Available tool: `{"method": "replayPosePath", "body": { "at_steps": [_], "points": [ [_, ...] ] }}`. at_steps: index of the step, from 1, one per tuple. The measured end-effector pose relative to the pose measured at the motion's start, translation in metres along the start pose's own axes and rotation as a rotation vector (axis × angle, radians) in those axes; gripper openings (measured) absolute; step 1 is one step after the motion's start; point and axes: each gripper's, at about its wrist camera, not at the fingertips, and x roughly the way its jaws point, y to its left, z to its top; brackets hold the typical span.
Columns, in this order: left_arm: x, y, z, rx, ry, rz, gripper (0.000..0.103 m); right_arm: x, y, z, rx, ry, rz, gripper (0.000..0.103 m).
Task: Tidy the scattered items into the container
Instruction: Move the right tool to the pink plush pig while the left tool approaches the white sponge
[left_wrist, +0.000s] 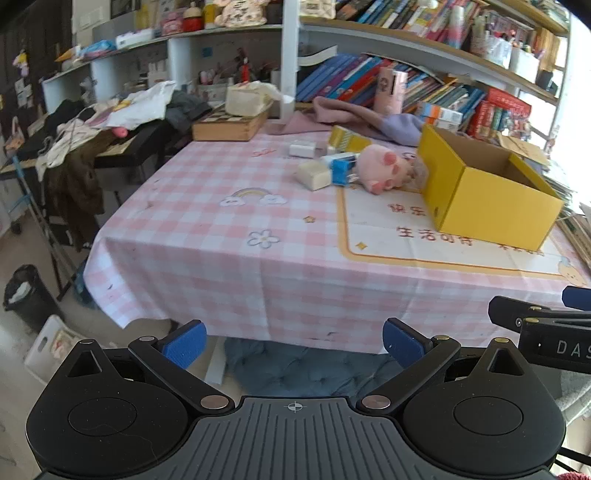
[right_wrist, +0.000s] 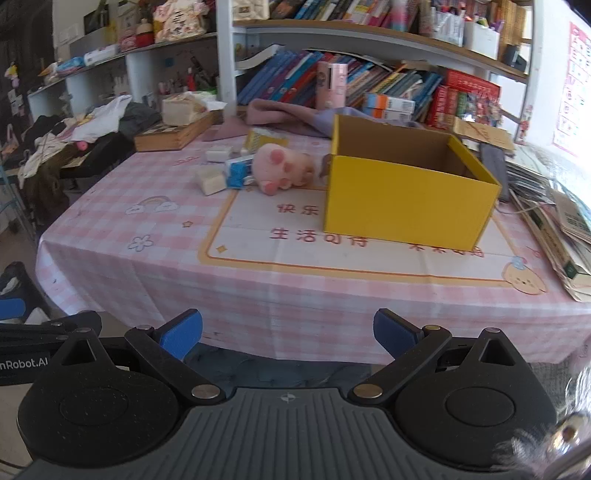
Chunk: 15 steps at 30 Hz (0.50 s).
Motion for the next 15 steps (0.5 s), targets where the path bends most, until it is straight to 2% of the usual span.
{"method": "replayPosePath", "body": {
  "at_steps": [10, 15],
  "points": [
    [0.0, 0.023, 0.004, -0.048, -0.018, 0.086, 0.102, 0.02, 0.022, 0.016, -0.033, -0.024, 0.086, 0.101],
    [0.001, 0.031, 0.01, -0.061, -0.04, 0.104, 0.102, 0.03, 0.028, 0.025, -0.031, -0.03, 0.108, 0.096]
  ]
}}
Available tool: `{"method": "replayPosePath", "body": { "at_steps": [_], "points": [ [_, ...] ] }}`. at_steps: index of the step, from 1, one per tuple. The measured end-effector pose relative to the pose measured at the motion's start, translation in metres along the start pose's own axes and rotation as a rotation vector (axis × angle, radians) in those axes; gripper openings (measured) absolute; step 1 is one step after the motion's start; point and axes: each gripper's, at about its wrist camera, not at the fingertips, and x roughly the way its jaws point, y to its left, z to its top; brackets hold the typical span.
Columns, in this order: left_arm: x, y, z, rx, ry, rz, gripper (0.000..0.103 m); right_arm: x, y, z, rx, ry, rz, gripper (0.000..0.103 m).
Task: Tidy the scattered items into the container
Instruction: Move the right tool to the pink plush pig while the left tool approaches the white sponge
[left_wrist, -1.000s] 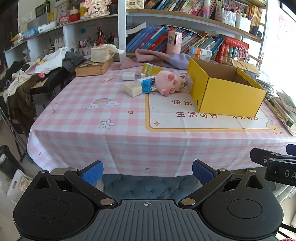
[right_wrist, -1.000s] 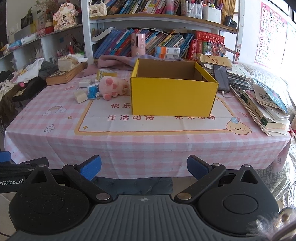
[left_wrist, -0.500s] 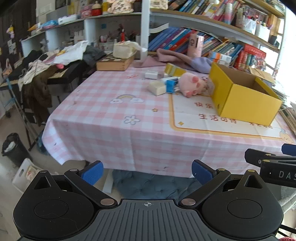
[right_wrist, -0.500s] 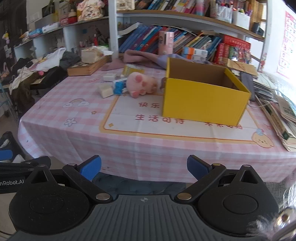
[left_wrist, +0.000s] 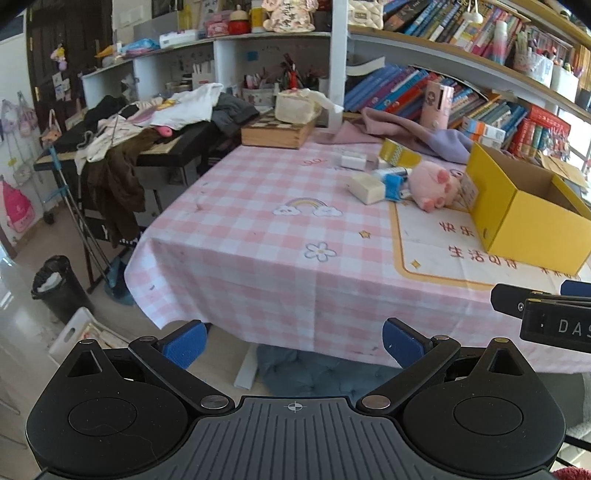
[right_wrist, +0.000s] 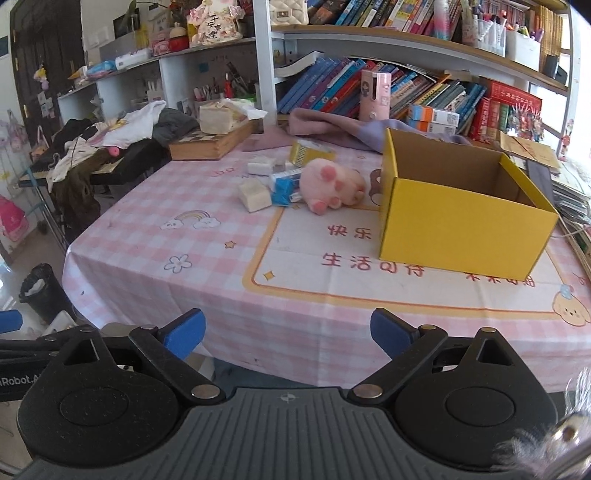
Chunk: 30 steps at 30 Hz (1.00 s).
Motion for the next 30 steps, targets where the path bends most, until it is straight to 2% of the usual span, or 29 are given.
{"method": "replayPosePath", "body": {
  "at_steps": [4, 14, 21, 30],
  "points": [
    [0.009, -0.002, 0.006, -0.003, 0.001, -0.008, 0.102, 0.006, 0.001, 0.006, -0.013, -0.011, -0.001, 0.094],
    [0.042, -0.016, 0.025, 0.065, -0.005, -0.065, 0.102, 0.035, -0.014, 0.021, 0.022, -0.031, -0.047, 0.09],
    [0.07, -0.024, 0.049, 0.118, -0.014, -0.084, 0.101, 0.067, -0.014, 0.047, 0.02, -0.037, -0.057, 0.09],
    [0.116, -0.036, 0.085, 0.187, -0.004, -0.117, 0.096, 0.111, -0.013, 0.088, 0.004, -0.053, -0.067, 0.09]
  ]
}}
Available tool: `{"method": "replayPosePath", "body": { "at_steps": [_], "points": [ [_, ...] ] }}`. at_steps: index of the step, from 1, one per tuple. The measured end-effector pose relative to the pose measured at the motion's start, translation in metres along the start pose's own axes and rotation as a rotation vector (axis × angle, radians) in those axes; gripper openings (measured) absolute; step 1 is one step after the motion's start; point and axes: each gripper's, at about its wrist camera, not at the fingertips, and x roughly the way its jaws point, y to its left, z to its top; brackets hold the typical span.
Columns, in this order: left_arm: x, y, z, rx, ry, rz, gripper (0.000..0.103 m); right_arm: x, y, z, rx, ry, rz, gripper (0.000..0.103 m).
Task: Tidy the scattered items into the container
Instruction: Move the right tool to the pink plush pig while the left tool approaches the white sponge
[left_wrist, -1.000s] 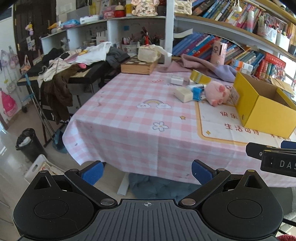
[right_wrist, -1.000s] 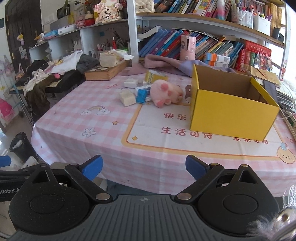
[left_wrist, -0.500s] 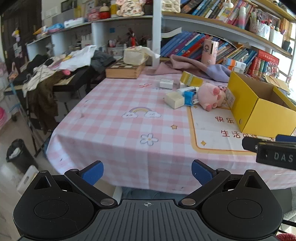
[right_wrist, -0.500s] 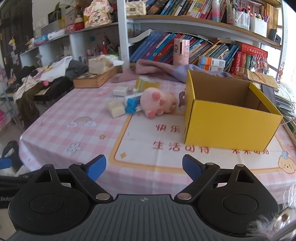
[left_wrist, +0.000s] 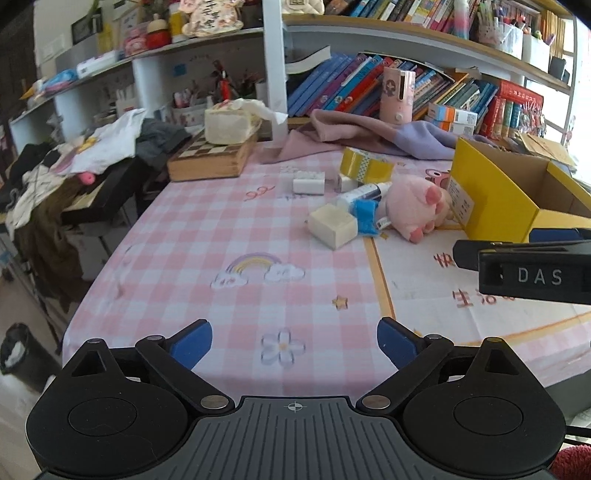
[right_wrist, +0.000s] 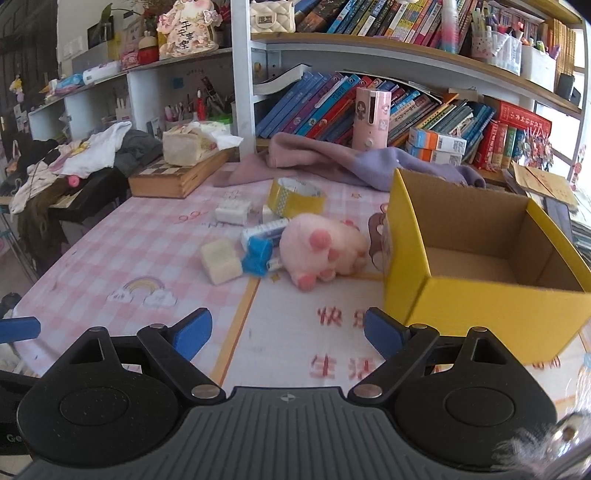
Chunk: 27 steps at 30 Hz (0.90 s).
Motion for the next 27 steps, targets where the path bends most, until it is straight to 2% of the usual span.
{"method": "replayPosePath", "body": {
  "at_steps": [5, 14, 27],
  "points": [
    [0.027, 0.001, 0.022, 0.044, 0.005, -0.02, 0.095, 0.029, 0.0, 0.024, 0.001, -0.008, -0.025, 0.09],
    [0.072, -0.001, 0.062, 0.112, -0.011, -0.053, 0.093, 0.089, -0.003, 0.06, 0.002, 0.045, -0.087, 0.09],
    [0.134, -0.022, 0.087, 0.255, 0.027, -0.108, 0.087, 0.149, -0.009, 0.075, -0.032, 0.131, -0.145, 0.091]
  ]
}}
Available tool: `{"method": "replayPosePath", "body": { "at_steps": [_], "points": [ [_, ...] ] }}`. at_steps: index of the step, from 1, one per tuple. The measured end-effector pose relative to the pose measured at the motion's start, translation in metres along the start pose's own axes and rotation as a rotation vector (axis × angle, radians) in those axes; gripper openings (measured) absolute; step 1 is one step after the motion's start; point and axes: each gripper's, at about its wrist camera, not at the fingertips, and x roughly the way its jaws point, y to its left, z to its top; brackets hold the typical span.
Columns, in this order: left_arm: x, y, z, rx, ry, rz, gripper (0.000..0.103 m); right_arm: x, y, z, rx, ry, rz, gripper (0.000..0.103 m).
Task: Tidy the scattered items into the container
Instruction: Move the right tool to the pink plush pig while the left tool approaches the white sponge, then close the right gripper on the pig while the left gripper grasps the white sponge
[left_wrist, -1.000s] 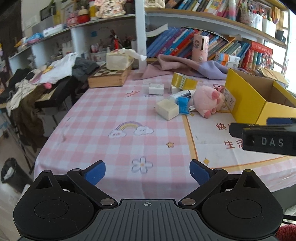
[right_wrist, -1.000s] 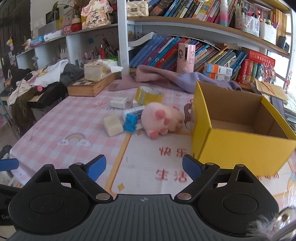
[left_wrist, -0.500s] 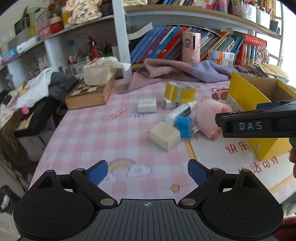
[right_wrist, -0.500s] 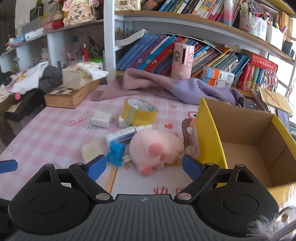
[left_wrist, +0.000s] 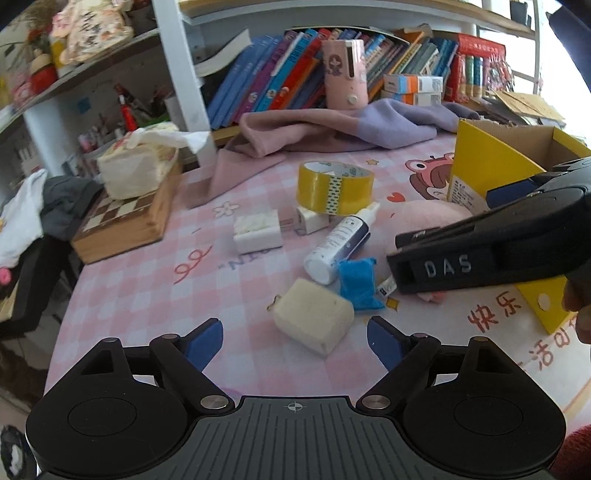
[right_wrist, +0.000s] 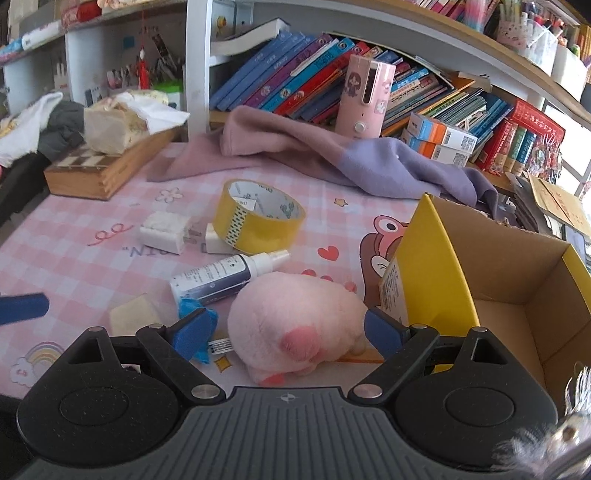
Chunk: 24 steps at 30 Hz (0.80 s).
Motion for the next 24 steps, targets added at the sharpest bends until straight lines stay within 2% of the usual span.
{"method": "replayPosePath", "body": {
  "at_steps": [10, 15, 19, 21, 24],
  "points": [
    [0.041, -0.004, 0.008, 0.048, 0.047, -0.02, 0.081, 0.035, 0.002, 0.002, -0.042, 0.103, -0.019, 0.093],
    [0.052, -0.001, 0.01, 0.039, 0.057, -0.04, 0.081, 0.045, 0.002, 0.004, -0.049, 0.11, -0.021, 0.094],
    [0.063, 0.002, 0.01, 0.008, 0.079, -0.072, 0.074, 0.052, 0.002, 0.005, -0.048, 0.122, -0.035, 0.095],
    [0.065, 0.004, 0.009, -0.014, 0.085, -0.088, 0.071, 0.053, 0.0, 0.004, -0.037, 0.117, -0.041, 0.093],
    [0.065, 0.004, 0.009, -0.025, 0.082, -0.111, 0.061, 0.051, 0.0, 0.004, -0.035, 0.108, -0.043, 0.087]
  ]
}}
